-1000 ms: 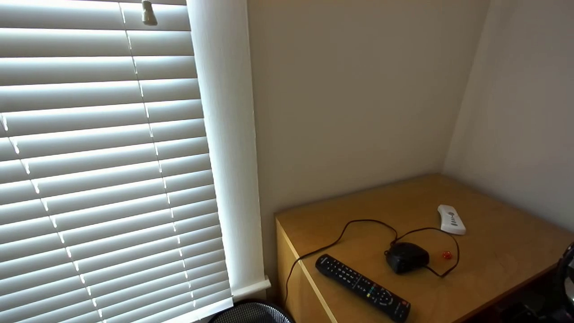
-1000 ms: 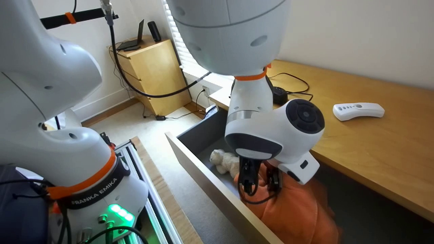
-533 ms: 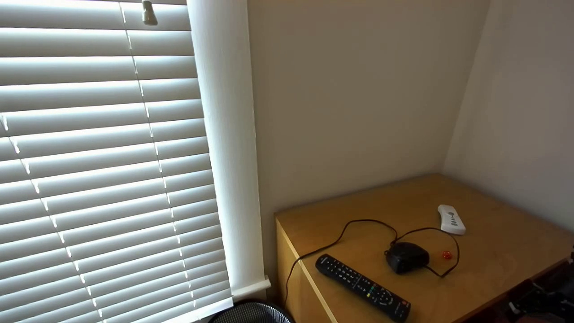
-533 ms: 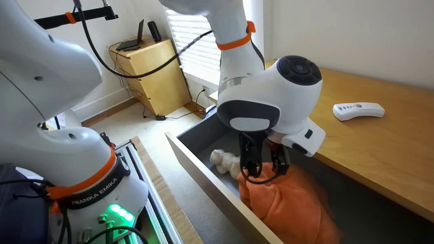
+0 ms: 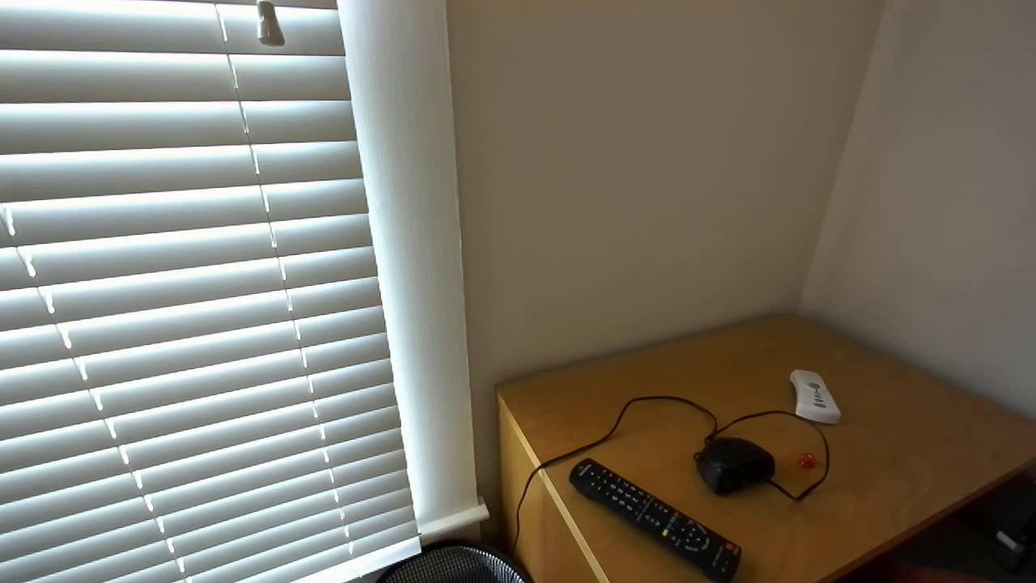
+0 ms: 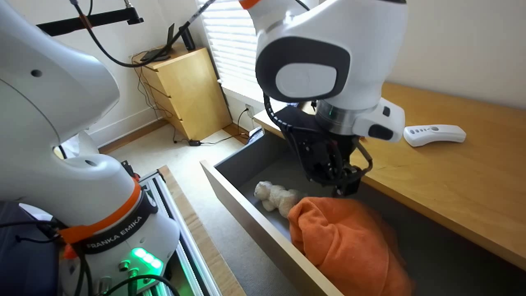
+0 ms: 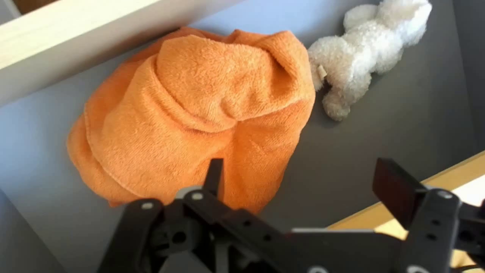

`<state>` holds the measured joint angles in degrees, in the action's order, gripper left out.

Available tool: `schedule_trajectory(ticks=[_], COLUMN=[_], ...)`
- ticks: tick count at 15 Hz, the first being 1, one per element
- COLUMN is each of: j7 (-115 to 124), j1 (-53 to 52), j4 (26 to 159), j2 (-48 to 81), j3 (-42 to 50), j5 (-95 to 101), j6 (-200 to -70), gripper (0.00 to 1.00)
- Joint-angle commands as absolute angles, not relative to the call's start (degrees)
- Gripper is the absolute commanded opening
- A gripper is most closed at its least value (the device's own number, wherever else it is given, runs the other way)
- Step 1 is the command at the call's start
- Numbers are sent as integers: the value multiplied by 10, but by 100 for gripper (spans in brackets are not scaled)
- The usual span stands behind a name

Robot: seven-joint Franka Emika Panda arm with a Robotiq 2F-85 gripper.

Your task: Place the orange towel in the top drawer

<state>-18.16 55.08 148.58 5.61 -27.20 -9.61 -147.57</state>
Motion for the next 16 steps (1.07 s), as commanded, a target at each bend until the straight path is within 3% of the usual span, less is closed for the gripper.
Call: schedule_trajectory(ticks=[1,8,16], j7=[-212,-198,-192], j1=[411,219,161], j4=[1505,1492,1480], j2=[-56,-175,-197], j3=[-149,27,83], j5=[-65,36,50], j6=[-1418,-1370,-1365], gripper=[100,100,100])
